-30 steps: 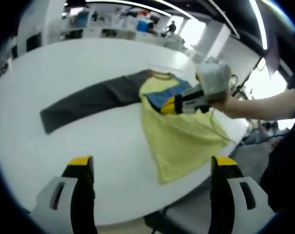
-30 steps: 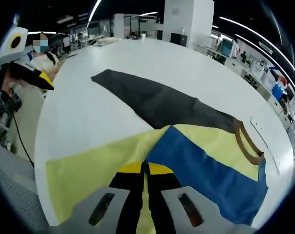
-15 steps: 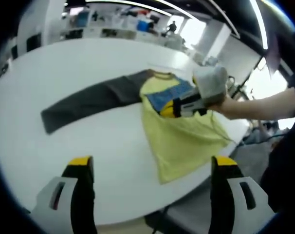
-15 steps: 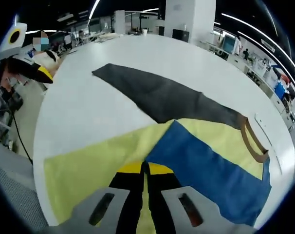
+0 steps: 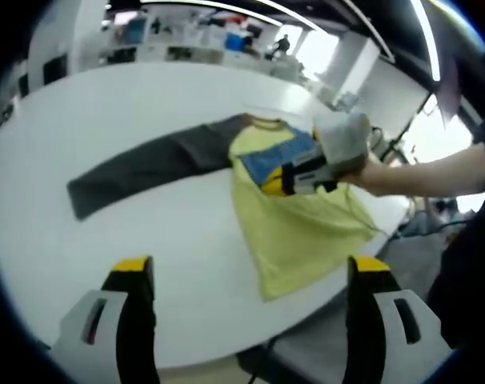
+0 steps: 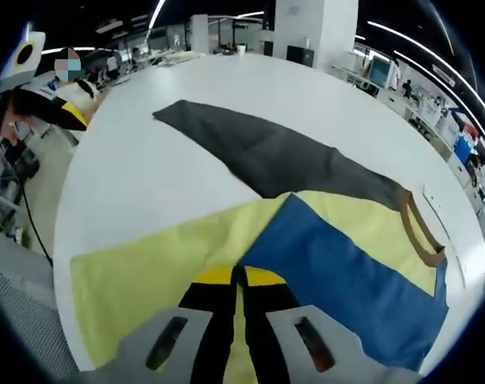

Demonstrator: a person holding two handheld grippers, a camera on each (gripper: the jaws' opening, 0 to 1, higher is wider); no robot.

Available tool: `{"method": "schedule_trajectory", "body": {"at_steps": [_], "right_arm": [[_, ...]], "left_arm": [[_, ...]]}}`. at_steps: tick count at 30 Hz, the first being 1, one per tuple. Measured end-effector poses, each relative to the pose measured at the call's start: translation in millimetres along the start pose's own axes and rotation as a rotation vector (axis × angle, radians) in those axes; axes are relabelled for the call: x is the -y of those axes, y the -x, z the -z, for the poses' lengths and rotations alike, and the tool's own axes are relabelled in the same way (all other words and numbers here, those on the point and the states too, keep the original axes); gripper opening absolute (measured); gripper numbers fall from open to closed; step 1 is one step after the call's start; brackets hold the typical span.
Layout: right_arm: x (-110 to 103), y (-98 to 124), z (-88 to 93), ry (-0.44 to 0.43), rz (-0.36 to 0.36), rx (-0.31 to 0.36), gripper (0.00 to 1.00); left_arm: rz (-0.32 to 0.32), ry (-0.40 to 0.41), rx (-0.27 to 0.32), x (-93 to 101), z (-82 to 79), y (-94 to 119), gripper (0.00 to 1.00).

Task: Fold the garment on the visible template until the final outline fits inside the template.

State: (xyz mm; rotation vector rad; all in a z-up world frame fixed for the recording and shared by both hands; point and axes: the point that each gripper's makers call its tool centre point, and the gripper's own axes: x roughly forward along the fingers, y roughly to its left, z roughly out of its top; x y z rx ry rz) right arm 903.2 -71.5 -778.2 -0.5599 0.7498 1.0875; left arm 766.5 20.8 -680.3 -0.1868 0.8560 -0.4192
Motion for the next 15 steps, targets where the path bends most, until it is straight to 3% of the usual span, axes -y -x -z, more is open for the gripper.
{"method": "schedule_trajectory", "body": {"at_steps": [7,15], "right_arm": [[-0.2,-0.9,0.0,-0.002,-0.015,0.001,0.03],[1.3,10.8,1.6,-0.072,-0.033,0.04,0.1]], "left_arm": [[0.001,0.002,-0.008,0.4,0.5,0.0,0.96],[-0.004,-0.002,-0.007,0.7,-4.7,2.8,0.96]]}}
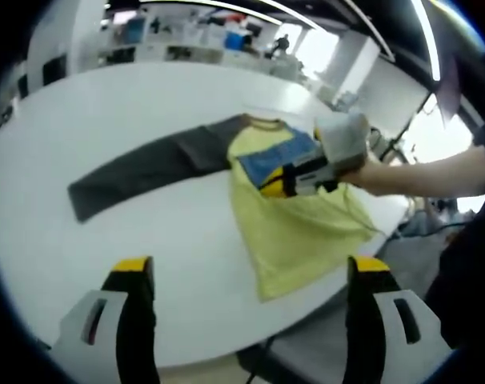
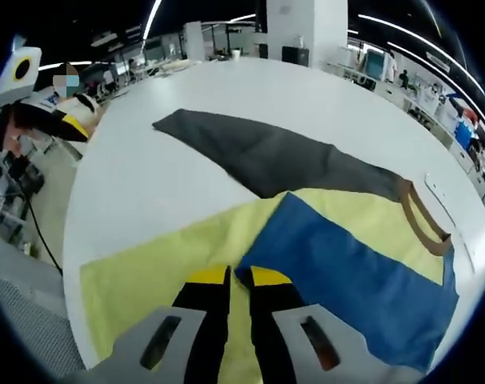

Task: Fold the garment on the visible template until the final outline fits inside the template.

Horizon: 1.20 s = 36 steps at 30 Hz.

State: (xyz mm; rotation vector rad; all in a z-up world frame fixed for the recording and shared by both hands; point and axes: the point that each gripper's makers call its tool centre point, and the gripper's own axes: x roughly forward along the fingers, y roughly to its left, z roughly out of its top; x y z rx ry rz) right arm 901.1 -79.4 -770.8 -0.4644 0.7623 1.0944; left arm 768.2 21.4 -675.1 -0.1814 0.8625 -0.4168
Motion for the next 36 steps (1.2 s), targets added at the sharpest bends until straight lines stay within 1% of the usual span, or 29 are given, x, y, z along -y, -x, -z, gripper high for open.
{"method": "schedule_trajectory", "body": {"at_steps": [4,9,14,16,21,25,30,33,36], "right_arm": [[4.6,12.4,-0.2,-0.022,0.012,0.022,0.14],[12.0,30.6,-2.2,-0.054,0.027,0.049,0.19],[17.4,51.4,-4.8,-0.095,0.034,0.079,0.28],[19.2,60.9,-4.6,-0.103,0.04,0.089,0.29],[21.2,83.2,-3.6,-0.131,0.052,0.114,0.39],[22.6,106.0,-0.3,-0.144,0.068,0.133,0.46],[27.7,134.0,5.9,-0.164,0.093,0.151,0.52],[32.8,157.4,8.5,-0.196,0.121,0.185,0.55],[36.2,179.0,11.6,-0.21,0.147,0.212,0.58]], "left_arm": [[0.0,-0.006,0.002,2.4,-2.8,-0.6,0.97],[0.01,-0.021,0.004,11.0,-8.4,-2.8,0.97],[0.02,-0.034,0.003,18.6,-13.0,-3.6,0.98],[0.022,-0.042,0.001,21.2,-14.3,-3.1,0.98],[0.031,-0.055,0.004,28.1,-18.7,-1.0,0.99],[0.032,-0.073,0.002,32.6,-21.3,1.0,0.98],[0.029,-0.084,0.001,34.7,-23.8,2.7,0.99],[0.025,-0.095,0.001,37.3,-25.8,4.7,0.99],[0.025,-0.101,0.004,40.6,-27.3,6.3,0.99]]}}
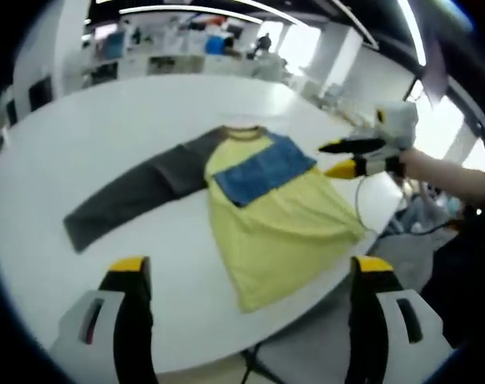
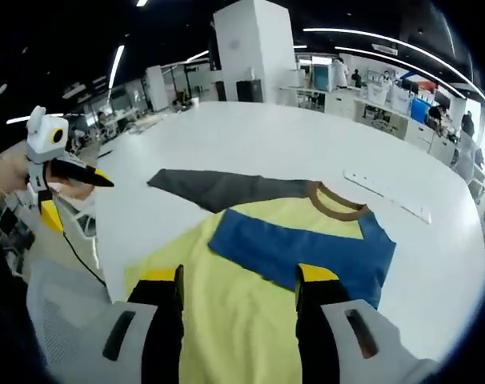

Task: Fold the garment on the visible template until the final outline fits inside the template.

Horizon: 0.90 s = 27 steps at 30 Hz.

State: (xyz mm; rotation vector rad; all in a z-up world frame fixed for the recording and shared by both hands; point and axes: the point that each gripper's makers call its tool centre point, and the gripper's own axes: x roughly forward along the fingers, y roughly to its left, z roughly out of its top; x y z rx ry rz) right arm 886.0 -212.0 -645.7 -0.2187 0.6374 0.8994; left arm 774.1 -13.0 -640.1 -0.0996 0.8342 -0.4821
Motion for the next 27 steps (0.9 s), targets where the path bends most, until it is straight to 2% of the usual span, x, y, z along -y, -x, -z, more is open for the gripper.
{"method": "schedule_trajectory", "body": {"at_steps": [10,14,16,22,24,27], "right_arm": [[12.8,57.2,2.0,-0.043,0.033,0.031,0.72],[15.5,77.0,7.6,-0.06,0.039,0.032,0.78],[17.1,87.1,10.0,-0.108,0.042,0.048,0.8],[26.5,113.3,19.3,-0.149,0.069,0.062,0.86],[27.1,120.8,20.0,-0.188,0.068,0.094,0.89],[27.0,130.3,29.2,-0.192,0.067,0.072,0.9]], "left_arm": [[0.001,-0.022,0.004,12.1,-6.9,3.6,0.99],[-0.002,-0.036,0.001,14.6,-8.2,5.2,0.99],[-0.005,-0.04,-0.001,14.8,-8.1,7.1,0.99],[-0.019,-0.037,-0.003,14.1,-5.4,13.0,0.99],[-0.022,-0.038,-0.004,15.0,-4.2,15.2,0.99],[-0.026,-0.038,-0.003,16.1,-3.1,18.9,0.99]]}}
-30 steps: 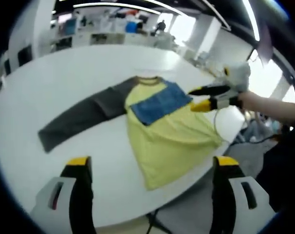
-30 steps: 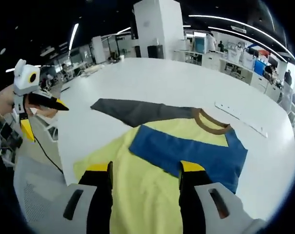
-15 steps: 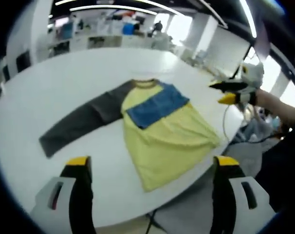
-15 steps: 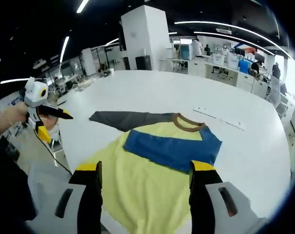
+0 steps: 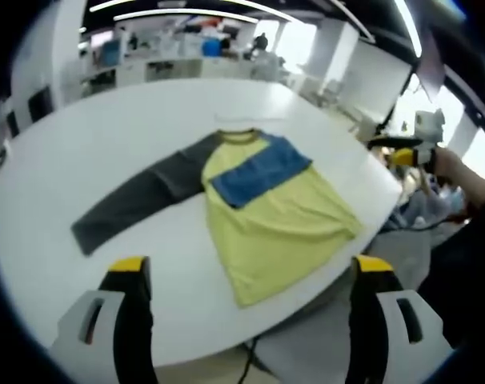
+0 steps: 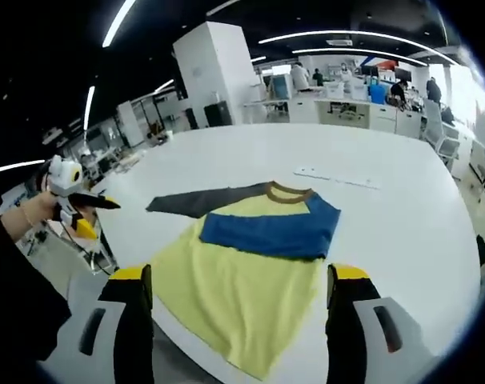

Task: Fold the garment on the visible template until the final outline fits inside the template.

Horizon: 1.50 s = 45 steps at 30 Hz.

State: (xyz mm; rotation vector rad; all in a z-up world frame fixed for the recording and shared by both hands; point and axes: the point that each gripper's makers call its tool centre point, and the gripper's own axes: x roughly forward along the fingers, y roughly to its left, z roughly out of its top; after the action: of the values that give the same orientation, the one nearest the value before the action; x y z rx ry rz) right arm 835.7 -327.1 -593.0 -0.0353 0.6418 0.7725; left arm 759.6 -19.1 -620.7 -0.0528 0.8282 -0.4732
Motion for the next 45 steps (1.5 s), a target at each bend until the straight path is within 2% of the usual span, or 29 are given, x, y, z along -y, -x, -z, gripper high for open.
{"method": "schedule_trajectory", "body": {"at_steps": [7,12,17,45], "right_arm": [[-0.2,22.7,6.2,0.005,-0.01,0.016,0.94],[2.3,38.7,4.5,-0.013,-0.006,0.062,0.99],[7.2,49.3,6.9,-0.036,0.008,0.089,1.0],[4.3,39.0,14.5,-0.053,0.003,0.064,1.0]], "left_arm": [[-0.013,0.004,0.0,0.9,4.4,10.5,0.99],[-0.02,0.001,0.003,3.0,6.3,21.2,1.0],[-0.037,0.01,0.011,-0.6,8.2,29.1,1.0],[-0.058,0.053,0.018,-19.4,8.4,30.2,1.0]]}}
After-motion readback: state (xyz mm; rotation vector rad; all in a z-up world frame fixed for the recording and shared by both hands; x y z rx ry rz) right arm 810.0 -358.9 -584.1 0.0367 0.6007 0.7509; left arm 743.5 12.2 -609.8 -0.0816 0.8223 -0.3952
